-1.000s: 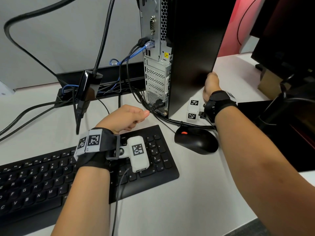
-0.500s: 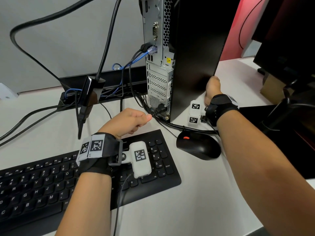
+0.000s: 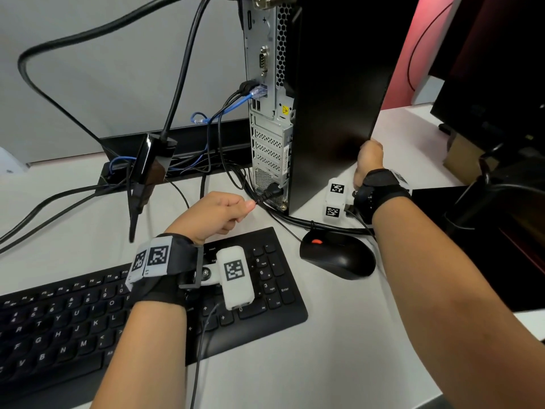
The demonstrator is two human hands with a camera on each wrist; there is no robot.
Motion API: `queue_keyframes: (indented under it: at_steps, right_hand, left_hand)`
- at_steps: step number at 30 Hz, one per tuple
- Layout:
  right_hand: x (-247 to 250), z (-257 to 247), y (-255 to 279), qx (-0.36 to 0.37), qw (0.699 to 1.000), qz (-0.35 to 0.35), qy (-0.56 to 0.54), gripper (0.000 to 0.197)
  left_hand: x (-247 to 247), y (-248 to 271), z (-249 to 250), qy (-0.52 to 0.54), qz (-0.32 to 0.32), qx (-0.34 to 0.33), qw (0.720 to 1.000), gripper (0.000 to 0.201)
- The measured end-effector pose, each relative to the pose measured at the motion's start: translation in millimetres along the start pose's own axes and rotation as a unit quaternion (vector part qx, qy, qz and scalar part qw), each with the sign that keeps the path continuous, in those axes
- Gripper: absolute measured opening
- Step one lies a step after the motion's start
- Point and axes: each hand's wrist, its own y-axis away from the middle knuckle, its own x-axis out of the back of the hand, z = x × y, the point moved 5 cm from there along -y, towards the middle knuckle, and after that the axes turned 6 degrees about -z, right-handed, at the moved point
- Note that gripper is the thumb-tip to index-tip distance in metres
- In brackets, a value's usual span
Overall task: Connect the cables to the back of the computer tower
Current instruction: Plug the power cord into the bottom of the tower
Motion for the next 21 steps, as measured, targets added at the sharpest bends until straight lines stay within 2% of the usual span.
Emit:
queue_keyframes:
  at_steps: [2, 5, 8, 11, 13, 14, 16, 17, 21]
  right_hand:
    - [3.0, -3.6, 3.4, 0.019, 0.999, -0.001, 0.032, 0.035]
    - [9.3, -3.2, 2.7, 0.013, 0.999, 0.013, 0.036, 0.026]
    - [10.8, -3.3, 5.0, 0.052, 0.996, 0.003, 0.067, 0.030]
    - [17.4, 0.0, -20.8, 0.054, 0.997, -0.005, 0.058, 0.028]
    - [24.7, 4.2, -40.0, 0.056, 0.998, 0.005, 0.039, 0.019]
    - [22.3, 2.8, -23.9, 0.063, 0.998, -0.002, 0.020, 0.016]
    - [12.5, -0.7, 18.0, 0.061, 0.998, -0.028, -0.008, 0.036]
    - [10.9, -0.9, 26.0, 0.067, 0.997, -0.046, -0.012, 0.038]
    - [11.9, -3.5, 30.1, 0.075, 0.992, -0.072, -0.076, 0.024]
  left_hand:
    - [-0.4, 0.3, -1.1, 0.016, 0.002, 0.004, 1.000, 0.041]
    - [-1.2, 1.3, -1.2, 0.040, 0.010, 0.013, 0.999, 0.027]
    - [-0.1, 2.9, -0.5, 0.106, 0.045, 0.018, 0.993, 0.016]
    - [7.8, 6.3, -4.9, 0.130, 0.085, 0.035, 0.987, 0.013]
    - [11.0, 8.3, -8.4, 0.117, 0.076, 0.044, 0.989, 0.011]
    - [10.5, 8.7, -8.6, 0.106, 0.061, 0.042, 0.992, 0.010]
    - [8.7, 7.7, -8.5, 0.089, 0.042, 0.030, 0.995, 0.009]
    - [8.5, 7.3, -8.5, 0.086, 0.043, 0.027, 0.995, 0.011]
    - [8.8, 5.5, -8.8, 0.090, 0.057, 0.015, 0.994, 0.021]
